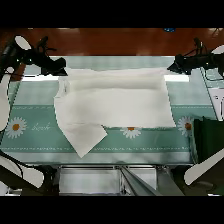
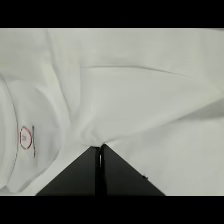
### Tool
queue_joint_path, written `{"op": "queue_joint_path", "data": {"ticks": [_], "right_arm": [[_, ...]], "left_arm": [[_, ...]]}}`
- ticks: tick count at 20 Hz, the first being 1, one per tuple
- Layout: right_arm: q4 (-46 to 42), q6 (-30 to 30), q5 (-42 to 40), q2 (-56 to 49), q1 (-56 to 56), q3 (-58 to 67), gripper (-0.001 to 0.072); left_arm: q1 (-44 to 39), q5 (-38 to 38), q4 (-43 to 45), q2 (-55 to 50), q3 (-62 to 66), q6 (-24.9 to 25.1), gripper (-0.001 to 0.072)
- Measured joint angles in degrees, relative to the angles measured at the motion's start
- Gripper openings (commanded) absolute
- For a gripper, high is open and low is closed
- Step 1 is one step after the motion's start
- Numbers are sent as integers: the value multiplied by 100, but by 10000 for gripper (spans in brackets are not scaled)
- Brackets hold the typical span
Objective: Fold the shirts.
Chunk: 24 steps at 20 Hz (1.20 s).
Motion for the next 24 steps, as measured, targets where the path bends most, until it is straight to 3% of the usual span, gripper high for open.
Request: {"op": "queue_joint_path", "data": {"ticks": [7, 18, 19, 20, 21, 24], "right_arm": [[-881, 146, 693, -87, 22, 7, 26], [-1226, 249, 1322, -280, 28, 7, 26], [-1241, 269, 1373, -317, 28, 7, 83], [-1252, 293, 1429, -348, 28, 7, 326], [-1279, 332, 1434, -374, 28, 7, 413], [-1272, 448, 1473, -372, 28, 7, 414]], "left_arm": [[-63, -638, 212, -39, -555, 192, 12], [162, -870, 407, -79, -708, 229, 14], [151, -879, 404, -101, -715, 234, 65], [133, -898, 402, -131, -717, 249, 301], [111, -909, 411, -162, -719, 247, 501], [81, -970, 339, -188, -721, 240, 507]]}}
